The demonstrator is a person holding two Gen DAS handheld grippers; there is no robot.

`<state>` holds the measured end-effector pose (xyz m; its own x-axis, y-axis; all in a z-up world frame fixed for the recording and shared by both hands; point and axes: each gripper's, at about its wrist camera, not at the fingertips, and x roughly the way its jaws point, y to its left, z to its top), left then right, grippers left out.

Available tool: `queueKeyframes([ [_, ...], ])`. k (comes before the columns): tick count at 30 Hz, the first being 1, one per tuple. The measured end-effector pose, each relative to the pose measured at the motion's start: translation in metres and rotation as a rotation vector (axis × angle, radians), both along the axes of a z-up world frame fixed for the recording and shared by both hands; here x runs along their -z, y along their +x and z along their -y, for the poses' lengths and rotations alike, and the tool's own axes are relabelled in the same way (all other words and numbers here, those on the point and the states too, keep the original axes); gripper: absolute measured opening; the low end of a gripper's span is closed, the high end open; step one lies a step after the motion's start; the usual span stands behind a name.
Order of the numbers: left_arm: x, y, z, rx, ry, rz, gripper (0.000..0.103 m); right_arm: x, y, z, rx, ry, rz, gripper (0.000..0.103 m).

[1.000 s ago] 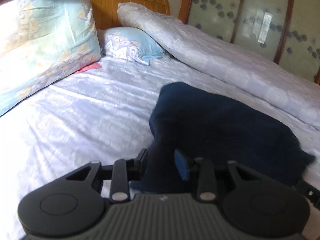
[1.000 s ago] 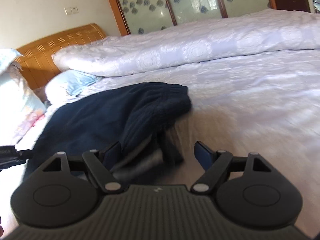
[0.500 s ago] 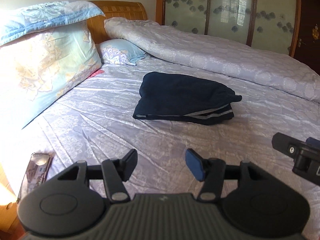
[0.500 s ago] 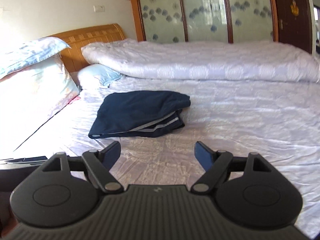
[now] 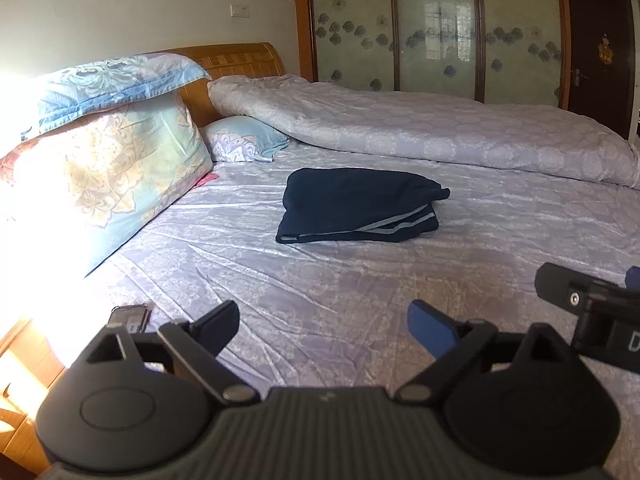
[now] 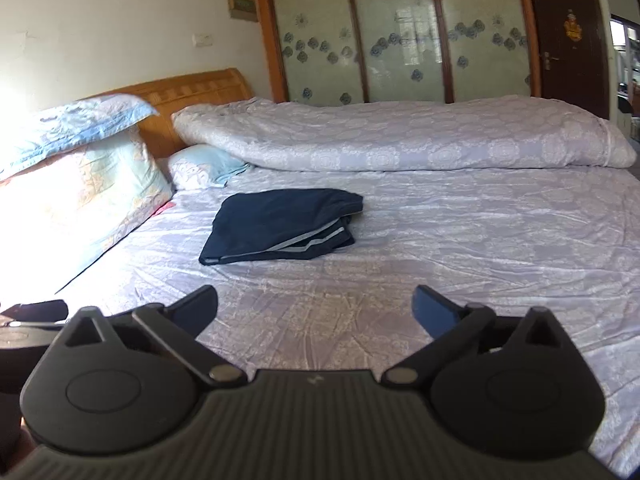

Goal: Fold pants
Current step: 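Open both grippers and pull them back from the folded pants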

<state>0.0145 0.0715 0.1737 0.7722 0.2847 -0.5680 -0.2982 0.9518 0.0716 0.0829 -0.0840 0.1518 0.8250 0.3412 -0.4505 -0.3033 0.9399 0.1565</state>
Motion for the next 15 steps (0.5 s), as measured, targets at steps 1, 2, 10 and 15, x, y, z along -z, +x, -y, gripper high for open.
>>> queueKeyframes([
  [1, -0.001, -0.001, 0.002, 0.004, 0.003, -0.004, 0.101, -0.001, -0.002, 0.002, 0.007, 0.005, 0.005, 0.103],
  [2, -0.001, -0.003, 0.004, 0.005, 0.007, -0.005, 0.103, -0.002, -0.003, 0.003, 0.010, 0.010, 0.008, 0.103],
  [10, 0.003, -0.007, 0.020, 0.029, 0.031, -0.031, 0.103, -0.001, -0.009, 0.009, 0.018, 0.011, 0.026, 0.103],
  [15, 0.004, -0.007, 0.027, 0.032, 0.038, -0.040, 0.103, 0.004, -0.006, 0.015, 0.026, 0.029, 0.015, 0.103],
])
